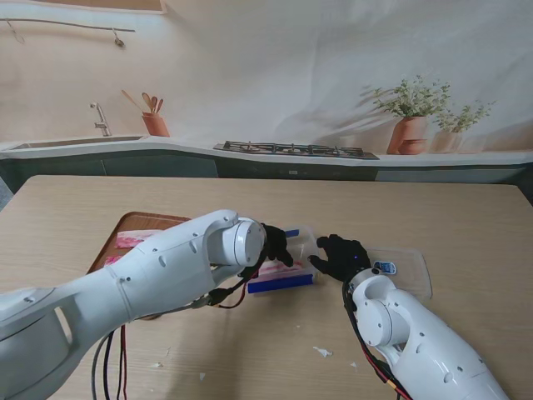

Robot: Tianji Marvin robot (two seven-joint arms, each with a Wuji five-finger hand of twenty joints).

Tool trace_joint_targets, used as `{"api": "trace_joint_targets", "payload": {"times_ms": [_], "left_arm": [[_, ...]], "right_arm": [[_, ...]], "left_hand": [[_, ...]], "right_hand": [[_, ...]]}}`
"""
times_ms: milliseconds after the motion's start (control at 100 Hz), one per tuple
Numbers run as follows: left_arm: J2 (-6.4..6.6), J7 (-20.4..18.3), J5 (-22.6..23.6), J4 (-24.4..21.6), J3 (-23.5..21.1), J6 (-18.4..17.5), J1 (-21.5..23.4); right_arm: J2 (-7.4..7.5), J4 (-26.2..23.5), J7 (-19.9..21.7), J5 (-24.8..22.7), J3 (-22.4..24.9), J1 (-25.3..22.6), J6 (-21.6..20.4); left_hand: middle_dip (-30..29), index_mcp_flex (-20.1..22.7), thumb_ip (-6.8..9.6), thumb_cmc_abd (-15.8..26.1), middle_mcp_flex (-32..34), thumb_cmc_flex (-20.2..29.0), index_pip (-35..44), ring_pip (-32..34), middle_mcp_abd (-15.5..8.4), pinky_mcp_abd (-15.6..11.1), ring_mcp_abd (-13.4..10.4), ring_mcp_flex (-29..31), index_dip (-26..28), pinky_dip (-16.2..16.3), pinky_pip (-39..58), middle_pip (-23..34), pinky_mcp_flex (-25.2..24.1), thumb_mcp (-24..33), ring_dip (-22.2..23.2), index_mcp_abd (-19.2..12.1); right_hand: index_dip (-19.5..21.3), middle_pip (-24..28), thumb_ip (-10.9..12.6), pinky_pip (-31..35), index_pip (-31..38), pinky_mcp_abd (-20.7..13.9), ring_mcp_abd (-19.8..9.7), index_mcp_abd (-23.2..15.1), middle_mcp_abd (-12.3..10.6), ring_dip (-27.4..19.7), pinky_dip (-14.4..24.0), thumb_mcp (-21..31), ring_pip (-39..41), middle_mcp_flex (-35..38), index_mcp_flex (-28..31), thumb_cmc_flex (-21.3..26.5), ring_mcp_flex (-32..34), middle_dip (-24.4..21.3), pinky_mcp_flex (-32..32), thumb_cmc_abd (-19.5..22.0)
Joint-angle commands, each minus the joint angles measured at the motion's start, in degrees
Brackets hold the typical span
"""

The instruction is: Separate the bacon slices onto the tray

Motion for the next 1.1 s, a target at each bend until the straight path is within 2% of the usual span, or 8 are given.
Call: {"api": "trace_joint_targets", "payload": {"times_ms": [0,170,310,590,760,820,940,1090], "left_arm": [[-0.63,-1.3,-0.2,0.4,0.1,0.4,0.0],[-1.39,-1.6,-1.5,1.9,0.3,1.1,0.1],[-1.83,-2.1,-2.6,3.0,0.4,1.5,0.1],[-0.95,-0.7,-1.3,2.1,-0.8,0.9,0.9],[-0.48,-0.1,1.1,2.0,-0.4,-2.3,1.0],[-0.49,-0.6,1.1,2.2,0.0,-2.7,0.8],[-0.83,-1.2,-0.1,2.6,0.2,-2.0,0.9],[-1.03,-2.0,-1.1,3.1,0.5,-1.3,0.8]], "right_arm": [[-0.4,0.1,1.2,0.2,-0.3,-0.8,-0.1],[-0.38,0.2,1.2,0.1,-0.3,-0.8,-0.1],[-0.39,0.1,1.2,0.1,-0.3,-0.8,0.0],[-0.39,0.2,1.4,0.2,-0.5,-0.6,0.1],[-0.4,0.3,1.4,0.3,-0.6,-0.6,0.1],[-0.4,0.3,1.4,0.4,-0.7,-0.6,0.1],[-0.41,0.3,1.4,0.4,-0.6,-0.6,0.1],[-0.42,0.3,1.5,0.5,-0.6,-0.6,0.1]], "left_hand": [[-0.7,0.5,-0.31,2.0,-1.0,0.4,-0.9,-0.5,2.1,2.3,1.7,-0.7,-0.6,-0.2,-0.1,-0.5,-0.6,-1.4,-0.6,1.4],[-0.9,-0.2,-0.37,3.6,-1.7,0.2,-1.6,-0.6,2.8,2.3,2.2,-1.6,-0.9,0.0,0.2,-0.8,-1.5,-3.1,-0.8,2.2],[-0.8,-0.9,-0.31,4.5,-2.2,0.4,-1.8,-0.2,2.9,1.2,2.0,-2.3,-1.0,0.4,0.7,-0.5,-3.0,-4.6,-0.7,2.3],[-0.4,-4.3,-0.2,4.7,-6.2,0.6,-2.6,-0.6,2.0,-1.4,0.7,-6.1,-1.2,0.5,0.3,-0.2,-7.6,-5.8,-0.2,2.2],[-1.4,-6.2,-0.19,4.3,-8.9,0.3,-2.4,-3.8,0.3,-4.2,-2.0,-9.9,-1.0,-2.6,-5.2,-1.8,-12.7,-6.7,-2.1,0.9],[-1.7,-6.6,-0.23,4.5,-9.4,0.2,-2.5,-4.5,0.0,-4.4,-2.5,-10.8,-1.1,-3.8,-7.1,-2.3,-13.9,-7.1,-2.8,0.7],[-1.6,-6.5,-0.18,4.6,-9.1,0.3,-2.5,-4.3,0.7,-2.5,-1.4,-10.7,-1.1,-4.2,-7.2,-2.1,-12.7,-7.6,-3.1,1.3],[-0.3,-6.4,-0.07,4.9,-6.8,0.3,-2.1,-0.8,1.2,-2.5,0.3,-7.2,-1.0,-3.5,-5.4,0.6,-11.8,-8.5,-1.1,1.5]], "right_hand": [[-0.2,-0.2,2.6,1.1,0.7,1.6,1.9,-3.9,0.8,0.6,1.2,1.5,1.2,0.0,1.5,2.0,0.9,0.0,0.4,0.0],[-0.2,-0.2,2.6,1.2,0.7,1.6,1.9,-3.9,0.7,0.7,1.1,1.6,1.2,0.0,1.5,2.0,0.9,0.0,0.5,0.0],[-0.1,-0.2,2.5,1.2,0.7,1.6,1.9,-3.9,0.7,0.7,1.1,1.6,1.2,0.0,1.7,1.9,0.9,0.0,0.5,0.0],[-0.1,-0.2,2.5,1.3,0.6,1.6,1.9,-3.9,0.7,0.7,1.1,1.7,1.3,0.0,1.6,1.9,1.0,0.0,0.6,0.0],[-0.1,-0.2,2.5,1.3,0.6,1.6,1.9,-3.9,0.8,0.7,1.0,1.7,1.2,0.0,1.7,1.9,0.9,0.0,0.7,0.0],[-0.1,-0.2,2.5,1.4,0.6,1.6,1.9,-4.0,0.8,0.7,1.1,1.6,1.3,0.0,1.7,1.9,1.0,0.0,0.8,0.0],[-0.1,-0.2,2.5,1.4,0.6,1.6,1.9,-3.9,0.8,0.7,1.1,1.6,1.3,0.0,1.7,1.9,1.0,0.0,0.9,0.1],[-0.1,-0.2,2.5,1.7,0.6,1.7,2.0,-3.8,0.8,0.7,1.1,1.6,1.4,0.0,1.7,1.9,1.2,0.0,1.3,0.0]]}}
